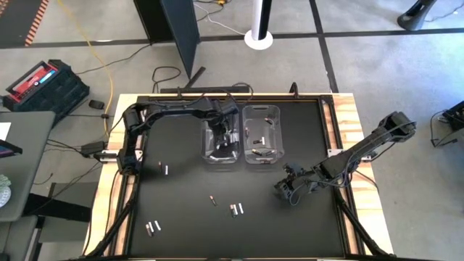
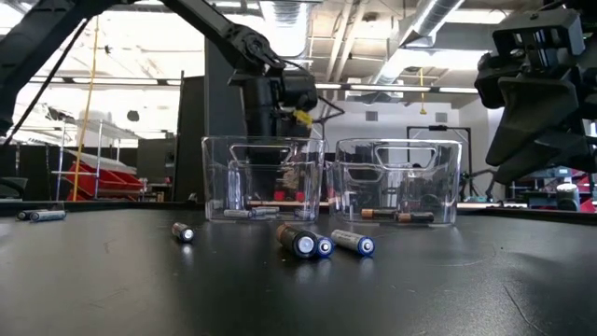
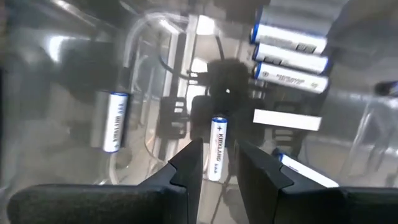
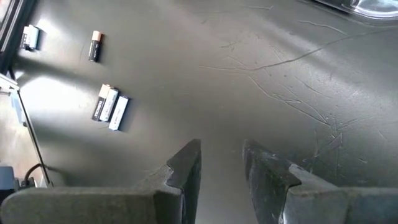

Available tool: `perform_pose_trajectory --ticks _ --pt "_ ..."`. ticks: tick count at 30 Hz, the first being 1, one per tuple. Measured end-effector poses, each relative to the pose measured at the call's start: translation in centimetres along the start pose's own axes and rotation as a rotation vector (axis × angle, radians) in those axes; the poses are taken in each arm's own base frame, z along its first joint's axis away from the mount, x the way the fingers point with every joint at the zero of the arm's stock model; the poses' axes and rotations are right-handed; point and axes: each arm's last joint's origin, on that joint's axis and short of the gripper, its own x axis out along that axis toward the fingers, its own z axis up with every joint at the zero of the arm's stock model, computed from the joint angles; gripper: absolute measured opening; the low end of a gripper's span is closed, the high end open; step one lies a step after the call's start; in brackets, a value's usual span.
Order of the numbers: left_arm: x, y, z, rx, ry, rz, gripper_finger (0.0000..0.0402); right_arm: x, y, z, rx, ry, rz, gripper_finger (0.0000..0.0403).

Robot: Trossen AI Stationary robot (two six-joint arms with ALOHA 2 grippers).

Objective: Sort batteries
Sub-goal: Put the black battery into the right transparent bin

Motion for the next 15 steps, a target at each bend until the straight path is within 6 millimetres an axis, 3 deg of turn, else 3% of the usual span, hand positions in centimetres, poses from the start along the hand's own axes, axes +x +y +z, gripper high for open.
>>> perform_pose_trajectory --ticks 9,15 --pt "-7.4 0.6 -0.9 -0.236 -0.134 0.026 0.0089 0.0 0.0 0.0 -0.002 0.0 -0.001 0.0137" --pt "-11.7 0.5 -3.6 -0.461 -0.098 0.087 0.0089 0.0 -0.1 0.0 -0.005 0.002 -0.011 0.0137"
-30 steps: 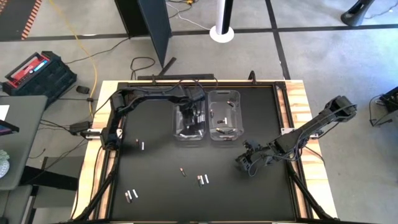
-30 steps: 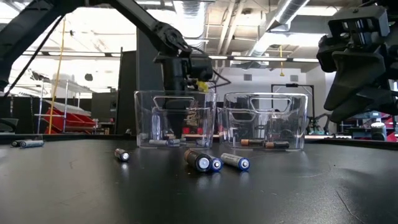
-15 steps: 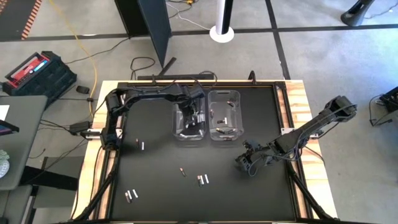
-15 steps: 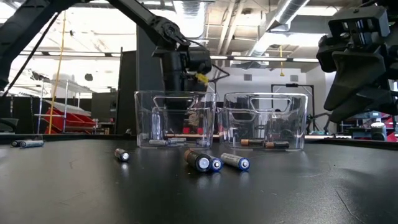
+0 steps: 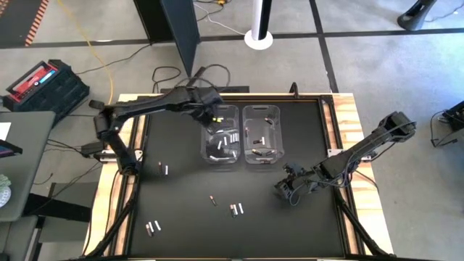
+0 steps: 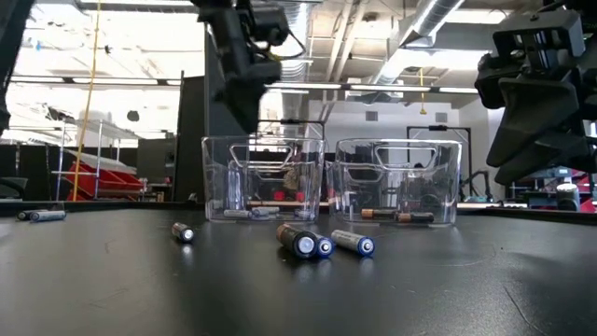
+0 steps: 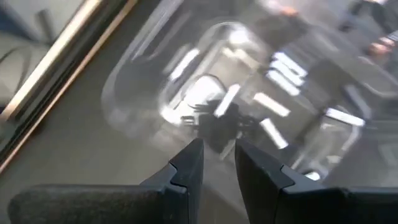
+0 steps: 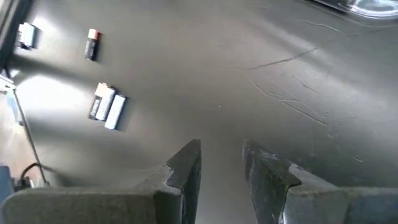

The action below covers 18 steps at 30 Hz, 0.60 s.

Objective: Sort batteries
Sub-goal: Put the black battery into the right transparent bin

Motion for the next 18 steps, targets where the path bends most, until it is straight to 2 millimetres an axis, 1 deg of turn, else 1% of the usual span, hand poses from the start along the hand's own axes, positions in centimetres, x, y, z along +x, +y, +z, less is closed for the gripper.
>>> perform_pose_trajectory --ticks 3,7,12,15,18 --pt "-1.1 0.6 -2.3 -0.108 -0.002 0.077 0.0089 0.0 -0.1 0.0 -0.003 0.002 -0.009 0.0137" --pt "-1.7 1.2 -6.9 -0.228 0.003 0.09 0.0089 0.0 -0.1 0.0 -0.004 0.003 -0.012 0.0137" --pt "-2.4 2.6 -12.6 -0.423 -0.007 0.081 0.0089 0.0 -0.1 0.0 -0.022 0.003 -0.012 0.0137" --pt "-2.7 3.5 -15.1 -0.521 -0.017 0.072 0.0089 0.0 -0.1 0.0 -0.093 0.002 -0.008 0.0137" --pt "-2.8 4.1 -17.0 -0.58 -0.006 0.046 0.0094 0.0 -0.1 0.0 -0.129 0.002 -0.008 0.0137"
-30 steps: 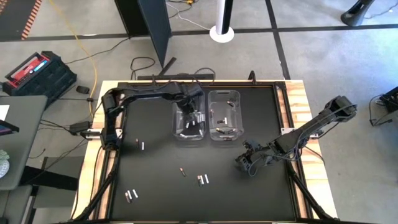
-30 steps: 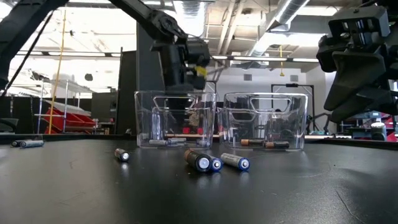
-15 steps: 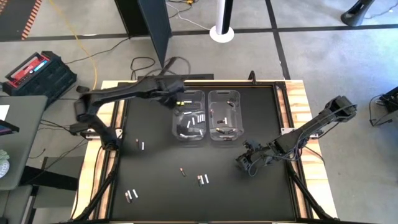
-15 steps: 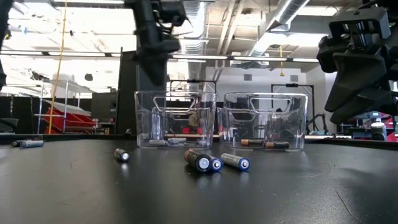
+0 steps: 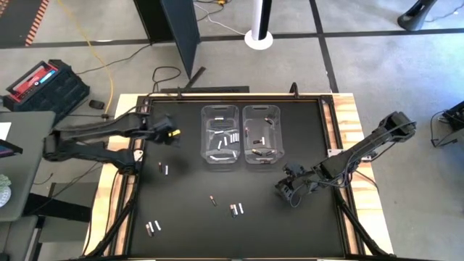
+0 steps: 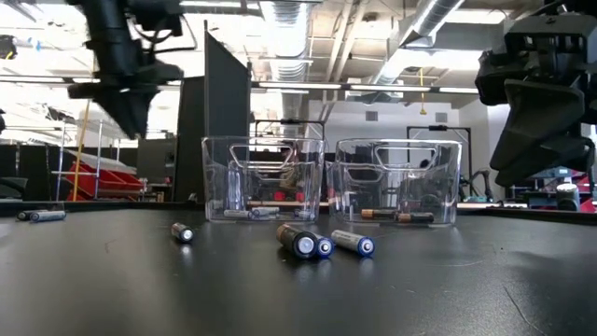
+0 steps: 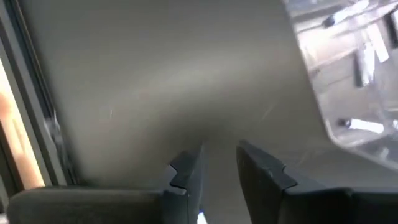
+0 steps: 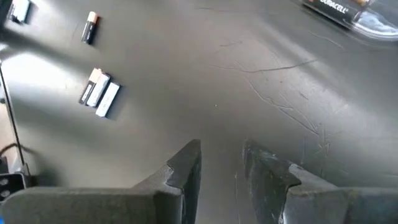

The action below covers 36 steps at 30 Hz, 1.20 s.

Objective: Sort batteries
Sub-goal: Put the black battery into the right transparent bin

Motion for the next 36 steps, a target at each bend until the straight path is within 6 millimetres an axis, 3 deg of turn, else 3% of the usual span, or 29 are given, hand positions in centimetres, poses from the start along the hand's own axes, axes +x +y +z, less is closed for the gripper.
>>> perform_pose_trajectory --ticks 8,15,23,36 --pt "1.1 1.8 -1.9 -0.058 0.053 0.013 0.0148 0.0 0.0 0.0 -0.003 0.0 0.0 0.0137" --pt "2.1 2.4 -2.0 -0.056 0.117 0.082 0.0207 0.0 0.0 0.0 -0.003 0.0 0.0 0.0137" --pt "4.2 3.1 -1.7 -0.081 0.366 0.209 0.0212 0.1 -0.1 0.4 0.012 -0.01 -0.009 0.0137" --pt "9.1 2.9 -1.0 -0.017 0.731 0.262 0.0212 0.4 -0.5 1.2 0.045 -0.032 -0.03 0.0137"
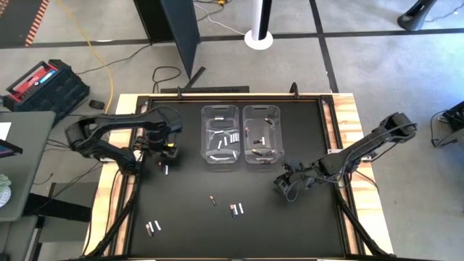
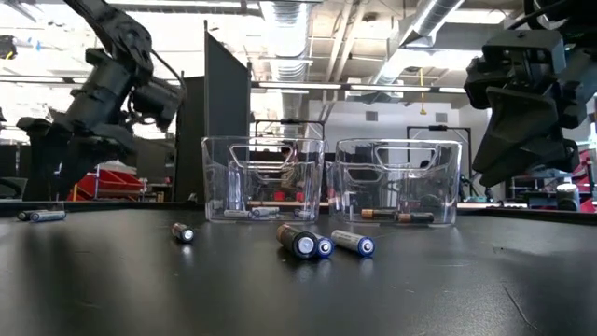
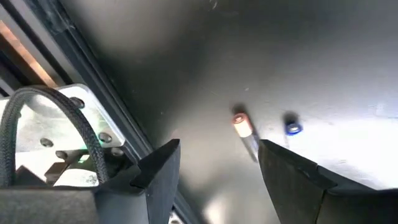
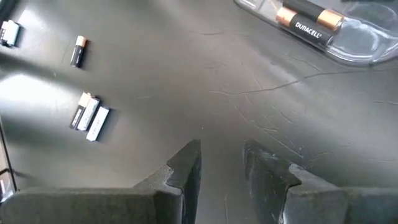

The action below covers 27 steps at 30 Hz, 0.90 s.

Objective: Sort batteries
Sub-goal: Put the black battery into the right transparent bin

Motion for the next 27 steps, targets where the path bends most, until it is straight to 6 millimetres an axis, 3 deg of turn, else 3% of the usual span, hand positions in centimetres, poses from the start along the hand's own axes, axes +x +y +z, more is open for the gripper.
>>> perform_pose_trajectory --ticks 12,27 --pt "2.9 -1.4 2.1 0.073 0.168 0.04 0.0212 0.0 0.0 0.0 -0.003 0.0 0.0 0.0137" --pt "3.2 -1.8 2.3 0.029 0.205 -0.018 0.0212 0.0 0.0 0.0 -0.031 0.002 -0.004 0.0137"
